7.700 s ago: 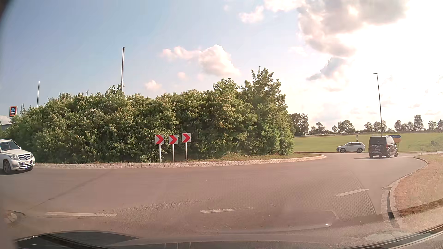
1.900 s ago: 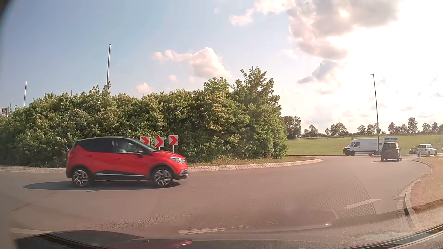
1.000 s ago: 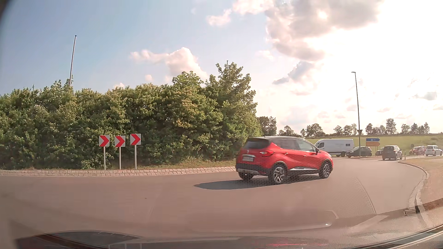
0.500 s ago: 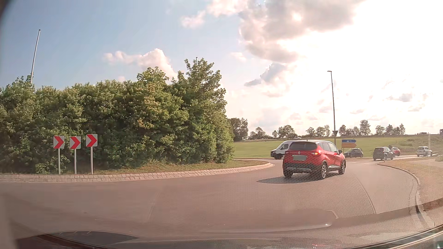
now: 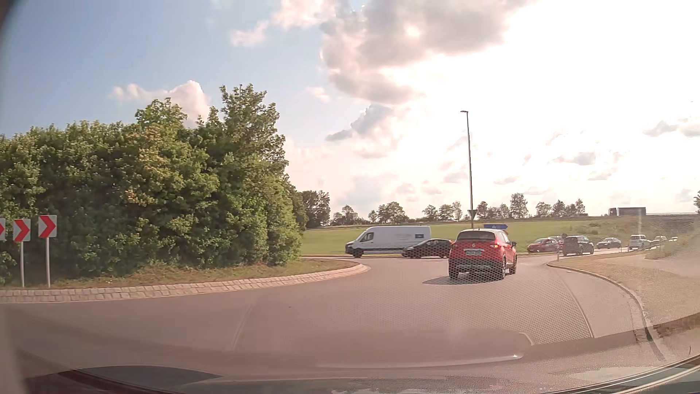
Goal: Follow the waypoints while adhering to traffic rules and regulations
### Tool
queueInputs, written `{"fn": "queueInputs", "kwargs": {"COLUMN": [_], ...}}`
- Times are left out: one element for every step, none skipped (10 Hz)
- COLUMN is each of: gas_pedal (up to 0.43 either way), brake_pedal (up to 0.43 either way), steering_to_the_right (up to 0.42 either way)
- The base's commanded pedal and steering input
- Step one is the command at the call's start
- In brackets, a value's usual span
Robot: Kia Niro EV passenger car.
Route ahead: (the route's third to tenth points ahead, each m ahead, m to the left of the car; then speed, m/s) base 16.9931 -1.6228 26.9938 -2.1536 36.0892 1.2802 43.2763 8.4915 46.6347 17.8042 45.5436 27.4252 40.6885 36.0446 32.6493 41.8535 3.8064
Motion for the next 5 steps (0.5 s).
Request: {"fn": "queueInputs", "kwargs": {"gas_pedal": [0.157,0.157,0.157,0.157,0.157], "brake_pedal": [0.018,0.012,0.012,0.018,0.018], "steering_to_the_right": [0.35,0.35,0.35,0.347,0.338]}}
